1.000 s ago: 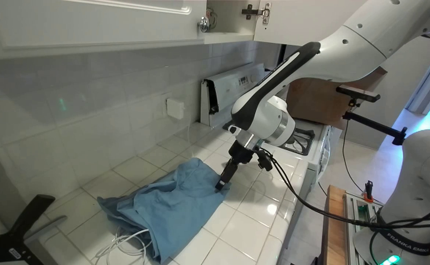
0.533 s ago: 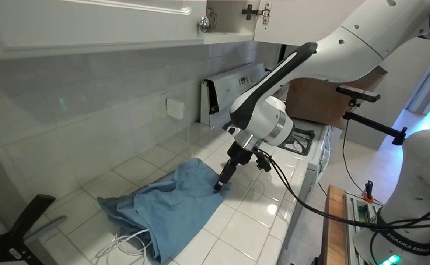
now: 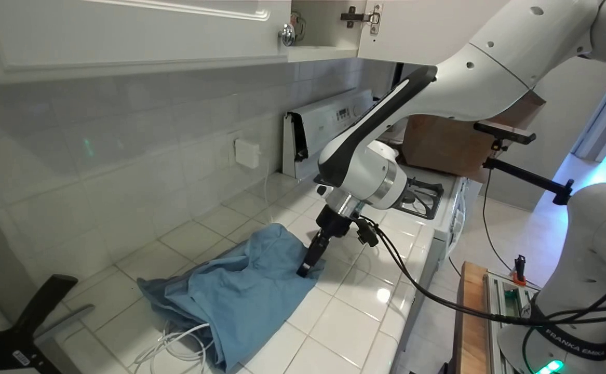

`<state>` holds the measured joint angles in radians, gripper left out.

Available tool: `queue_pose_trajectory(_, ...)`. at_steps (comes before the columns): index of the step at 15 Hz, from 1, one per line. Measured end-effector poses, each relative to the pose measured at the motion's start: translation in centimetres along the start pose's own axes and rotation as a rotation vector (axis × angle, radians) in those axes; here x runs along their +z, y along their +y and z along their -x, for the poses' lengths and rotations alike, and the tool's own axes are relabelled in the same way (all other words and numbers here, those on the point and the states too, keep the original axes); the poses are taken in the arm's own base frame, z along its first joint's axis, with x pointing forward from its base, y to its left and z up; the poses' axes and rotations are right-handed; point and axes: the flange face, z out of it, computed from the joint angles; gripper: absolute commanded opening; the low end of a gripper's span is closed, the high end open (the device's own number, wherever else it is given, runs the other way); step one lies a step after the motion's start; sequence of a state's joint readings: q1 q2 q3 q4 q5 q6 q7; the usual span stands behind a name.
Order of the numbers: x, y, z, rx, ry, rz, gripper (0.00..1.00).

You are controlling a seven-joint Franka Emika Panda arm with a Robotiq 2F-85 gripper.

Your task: Fold the blue cloth

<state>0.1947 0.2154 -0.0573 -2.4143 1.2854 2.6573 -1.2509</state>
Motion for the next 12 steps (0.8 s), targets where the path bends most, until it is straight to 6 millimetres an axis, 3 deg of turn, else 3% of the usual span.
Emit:
queue_pose_trajectory(3,0.1,-0.4,-0.4,-0.006,0.0,-0.022,0.02)
queue_pose_trajectory(9,0.1,-0.9,-1.1,0.028,-0.011,-0.031,0.02)
queue_pose_trajectory(12,-1.1,-0.7,-1.6,0.07,-0.035,0.017,0.02)
